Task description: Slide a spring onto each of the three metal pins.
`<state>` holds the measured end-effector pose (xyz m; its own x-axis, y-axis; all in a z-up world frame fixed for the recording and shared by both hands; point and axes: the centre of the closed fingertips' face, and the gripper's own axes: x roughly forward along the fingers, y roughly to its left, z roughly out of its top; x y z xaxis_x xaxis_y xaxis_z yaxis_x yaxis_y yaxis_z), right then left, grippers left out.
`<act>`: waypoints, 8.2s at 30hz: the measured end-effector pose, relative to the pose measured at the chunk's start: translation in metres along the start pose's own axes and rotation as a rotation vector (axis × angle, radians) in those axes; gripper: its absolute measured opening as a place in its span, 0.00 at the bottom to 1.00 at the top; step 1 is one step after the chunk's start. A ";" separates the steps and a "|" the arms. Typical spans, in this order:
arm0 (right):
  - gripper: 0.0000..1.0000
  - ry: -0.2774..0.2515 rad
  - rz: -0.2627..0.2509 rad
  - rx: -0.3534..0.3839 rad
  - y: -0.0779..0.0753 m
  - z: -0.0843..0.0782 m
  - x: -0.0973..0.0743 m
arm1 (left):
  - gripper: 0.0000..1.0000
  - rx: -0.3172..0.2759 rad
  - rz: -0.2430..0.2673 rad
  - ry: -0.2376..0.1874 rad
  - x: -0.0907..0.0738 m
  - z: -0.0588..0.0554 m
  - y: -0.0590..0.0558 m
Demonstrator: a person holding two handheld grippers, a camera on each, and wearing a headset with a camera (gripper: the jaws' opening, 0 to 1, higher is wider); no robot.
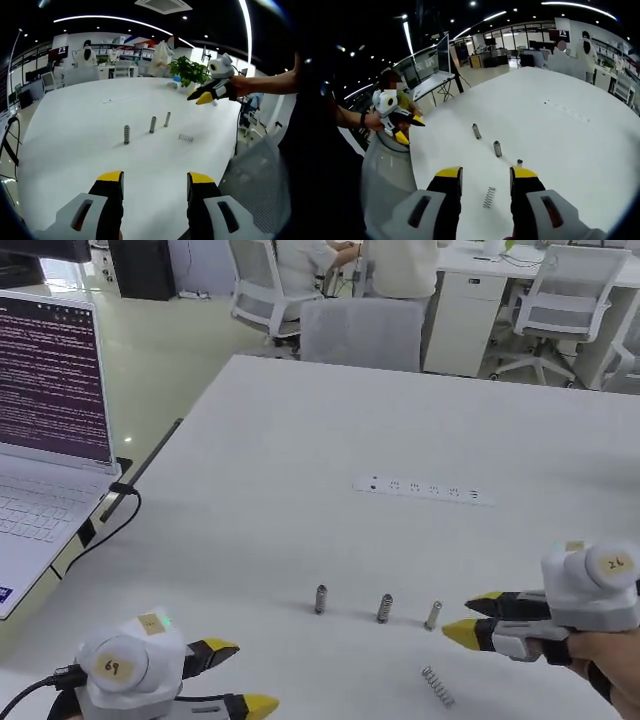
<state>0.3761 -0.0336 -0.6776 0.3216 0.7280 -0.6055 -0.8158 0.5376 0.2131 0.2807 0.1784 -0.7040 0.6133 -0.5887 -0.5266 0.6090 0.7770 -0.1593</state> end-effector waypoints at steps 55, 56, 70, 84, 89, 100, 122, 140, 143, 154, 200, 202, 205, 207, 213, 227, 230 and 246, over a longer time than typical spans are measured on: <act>0.39 -0.092 -0.081 0.162 0.032 -0.052 -0.031 | 0.44 0.120 -0.140 0.029 0.060 0.034 -0.027; 0.39 -0.092 -0.079 0.163 0.033 -0.053 -0.031 | 0.44 0.127 -0.148 0.029 0.064 0.035 -0.029; 0.39 -0.091 -0.084 0.176 0.034 -0.057 -0.035 | 0.43 0.211 -0.224 0.046 0.092 0.050 -0.048; 0.39 -0.090 -0.088 0.188 0.035 -0.063 -0.040 | 0.42 0.287 -0.289 0.067 0.114 0.059 -0.066; 0.39 -0.094 -0.091 0.197 0.034 -0.064 -0.041 | 0.42 0.317 -0.310 0.076 0.121 0.061 -0.073; 0.40 -0.095 -0.094 0.203 0.034 -0.066 -0.042 | 0.42 0.361 -0.349 0.099 0.139 0.062 -0.083; 0.48 -0.056 -0.075 0.182 0.043 -0.074 -0.042 | 0.37 0.521 -0.442 0.184 0.183 0.054 -0.108; 0.53 -0.038 -0.054 0.190 0.048 -0.081 -0.043 | 0.31 0.597 -0.480 0.260 0.208 0.030 -0.111; 0.53 -0.038 -0.056 0.196 0.048 -0.082 -0.044 | 0.30 0.597 -0.485 0.267 0.213 0.027 -0.111; 0.53 -0.031 -0.050 0.212 0.051 -0.088 -0.043 | 0.29 0.609 -0.504 0.278 0.225 0.018 -0.115; 0.53 -0.030 -0.042 0.221 0.052 -0.091 -0.044 | 0.09 0.666 -0.491 0.404 0.204 -0.015 -0.099; 0.53 -0.032 -0.042 0.221 0.052 -0.090 -0.044 | 0.14 0.658 -0.498 0.397 0.203 -0.014 -0.102; 0.53 -0.030 -0.042 0.220 0.053 -0.091 -0.044 | 0.13 0.663 -0.496 0.386 0.206 -0.012 -0.106; 0.53 -0.029 -0.043 0.221 0.053 -0.091 -0.044 | 0.13 0.676 -0.489 0.379 0.210 -0.011 -0.108; 0.52 -0.024 -0.043 0.224 0.054 -0.093 -0.045 | 0.09 0.686 -0.487 0.376 0.214 -0.010 -0.109; 0.52 -0.017 -0.028 0.220 0.056 -0.094 -0.040 | 0.02 0.608 -0.457 0.394 0.198 -0.017 -0.096; 0.52 -0.016 -0.022 0.217 0.057 -0.092 -0.038 | 0.02 0.581 -0.447 0.387 0.191 -0.018 -0.092; 0.51 -0.006 0.027 0.178 0.067 -0.081 -0.024 | 0.02 0.532 -0.384 0.365 0.156 -0.020 -0.063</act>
<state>0.2750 -0.0499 -0.7111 0.3041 0.7450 -0.5937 -0.7261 0.5847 0.3619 0.3282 0.0418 -0.7930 0.1594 -0.6137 -0.7733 0.9642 0.2649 -0.0115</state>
